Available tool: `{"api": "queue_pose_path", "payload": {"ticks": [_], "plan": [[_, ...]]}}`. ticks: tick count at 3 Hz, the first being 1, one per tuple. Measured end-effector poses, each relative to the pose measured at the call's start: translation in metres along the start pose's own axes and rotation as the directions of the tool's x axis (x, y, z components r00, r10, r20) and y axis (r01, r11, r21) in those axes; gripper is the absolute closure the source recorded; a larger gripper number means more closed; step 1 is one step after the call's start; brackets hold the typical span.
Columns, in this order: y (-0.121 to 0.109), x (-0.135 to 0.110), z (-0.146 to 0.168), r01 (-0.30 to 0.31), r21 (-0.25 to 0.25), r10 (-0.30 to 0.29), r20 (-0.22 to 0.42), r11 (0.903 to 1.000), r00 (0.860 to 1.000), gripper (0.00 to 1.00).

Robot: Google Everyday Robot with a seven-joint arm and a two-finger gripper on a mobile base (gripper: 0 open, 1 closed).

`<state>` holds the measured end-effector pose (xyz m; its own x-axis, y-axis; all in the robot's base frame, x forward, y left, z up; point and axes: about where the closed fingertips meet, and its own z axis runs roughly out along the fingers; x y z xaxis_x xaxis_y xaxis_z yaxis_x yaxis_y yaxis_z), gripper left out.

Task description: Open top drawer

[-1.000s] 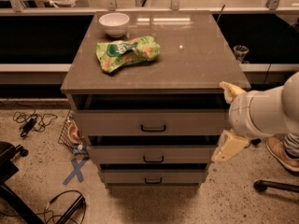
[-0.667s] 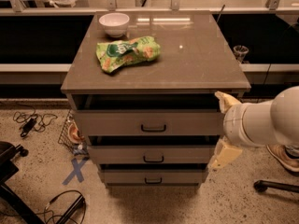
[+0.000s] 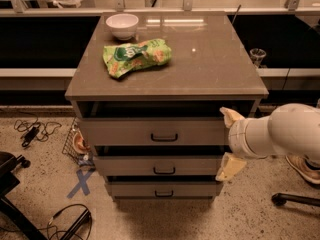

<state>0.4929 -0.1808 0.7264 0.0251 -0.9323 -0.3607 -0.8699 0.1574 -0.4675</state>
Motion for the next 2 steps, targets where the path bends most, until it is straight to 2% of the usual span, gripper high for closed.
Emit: {"api": "queue_pose_path", "payload": {"ticks": [1,2], "plan": [[-0.002,0.013,0.041,-0.01,-0.053,0.01,-0.007,0.9985,1.0,0.0],[-0.011,0.013,0.062,-0.002,-0.087,0.0,-0.024,0.9962,1.0,0.0]]}}
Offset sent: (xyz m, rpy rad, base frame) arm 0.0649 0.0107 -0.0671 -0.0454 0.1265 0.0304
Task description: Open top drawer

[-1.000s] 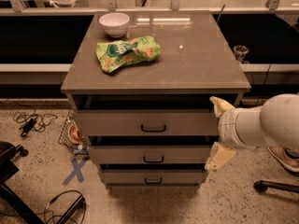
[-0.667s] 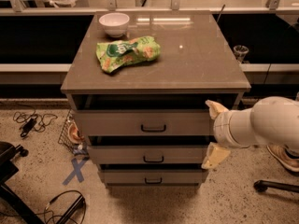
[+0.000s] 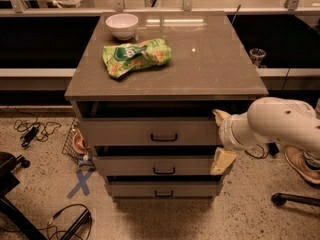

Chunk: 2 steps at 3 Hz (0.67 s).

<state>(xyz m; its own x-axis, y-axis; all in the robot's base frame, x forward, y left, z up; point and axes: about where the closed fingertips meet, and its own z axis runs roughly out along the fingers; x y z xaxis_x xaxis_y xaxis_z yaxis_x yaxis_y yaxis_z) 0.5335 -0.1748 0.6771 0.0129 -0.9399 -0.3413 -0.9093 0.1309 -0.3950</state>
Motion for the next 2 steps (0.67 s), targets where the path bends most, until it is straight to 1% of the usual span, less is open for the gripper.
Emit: {"api": "queue_pose_path", "payload": {"ticks": [1,2], "plan": [[-0.021,-0.005,0.022,0.004,-0.031,-0.005,-0.016,0.9995,1.0,0.03],[-0.028,-0.008,0.033,0.015,-0.055,-0.017,-0.04,0.9984,0.999,0.26]]}}
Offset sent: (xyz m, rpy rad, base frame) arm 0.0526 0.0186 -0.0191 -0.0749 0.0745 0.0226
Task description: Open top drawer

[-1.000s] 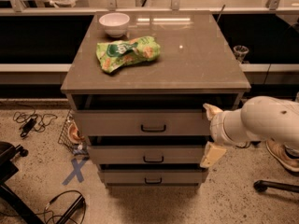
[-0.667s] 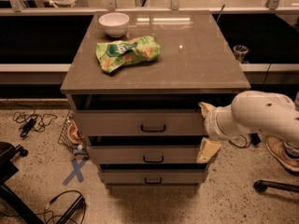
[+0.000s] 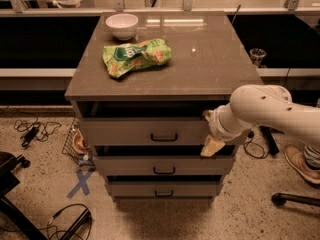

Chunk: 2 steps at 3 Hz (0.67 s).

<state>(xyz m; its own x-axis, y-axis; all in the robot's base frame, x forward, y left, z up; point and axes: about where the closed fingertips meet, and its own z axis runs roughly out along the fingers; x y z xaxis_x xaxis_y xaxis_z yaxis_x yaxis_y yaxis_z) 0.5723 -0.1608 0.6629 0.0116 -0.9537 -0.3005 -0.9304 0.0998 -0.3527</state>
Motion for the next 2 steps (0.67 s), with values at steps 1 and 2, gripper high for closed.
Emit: {"api": "queue_pose_path", "payload": {"ticks": [1,2], "plan": [[0.0166,0.0058,0.009,-0.02,-0.05,0.019,-0.02,0.9986,1.0,0.57],[0.0214,0.009,0.0055,-0.028,-0.053,0.027,-0.024,0.9982,0.999,0.8]]}}
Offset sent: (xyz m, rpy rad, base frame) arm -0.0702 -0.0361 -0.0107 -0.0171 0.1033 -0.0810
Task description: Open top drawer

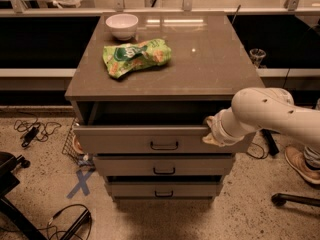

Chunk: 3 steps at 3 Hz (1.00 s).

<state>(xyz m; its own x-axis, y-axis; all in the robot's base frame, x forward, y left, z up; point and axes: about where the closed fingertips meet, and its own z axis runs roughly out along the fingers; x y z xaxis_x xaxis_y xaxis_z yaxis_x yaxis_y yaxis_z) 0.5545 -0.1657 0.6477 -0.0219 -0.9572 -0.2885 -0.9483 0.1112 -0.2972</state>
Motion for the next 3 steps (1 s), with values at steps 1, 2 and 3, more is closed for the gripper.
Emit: {"api": "queue_pose_path", "payload": {"ticks": [1,2,3], "plan": [[-0.0021,-0.0022,-0.0068,0.0,0.0,0.0,0.0,1.0,1.0,1.0],[-0.0033,-0.0035,-0.0109,0.0,0.0,0.0,0.0,1.0,1.0,1.0],[-0.0036,-0.0039,-0.0123,0.0,0.0,0.0,0.0,1.0,1.0,1.0]]}}
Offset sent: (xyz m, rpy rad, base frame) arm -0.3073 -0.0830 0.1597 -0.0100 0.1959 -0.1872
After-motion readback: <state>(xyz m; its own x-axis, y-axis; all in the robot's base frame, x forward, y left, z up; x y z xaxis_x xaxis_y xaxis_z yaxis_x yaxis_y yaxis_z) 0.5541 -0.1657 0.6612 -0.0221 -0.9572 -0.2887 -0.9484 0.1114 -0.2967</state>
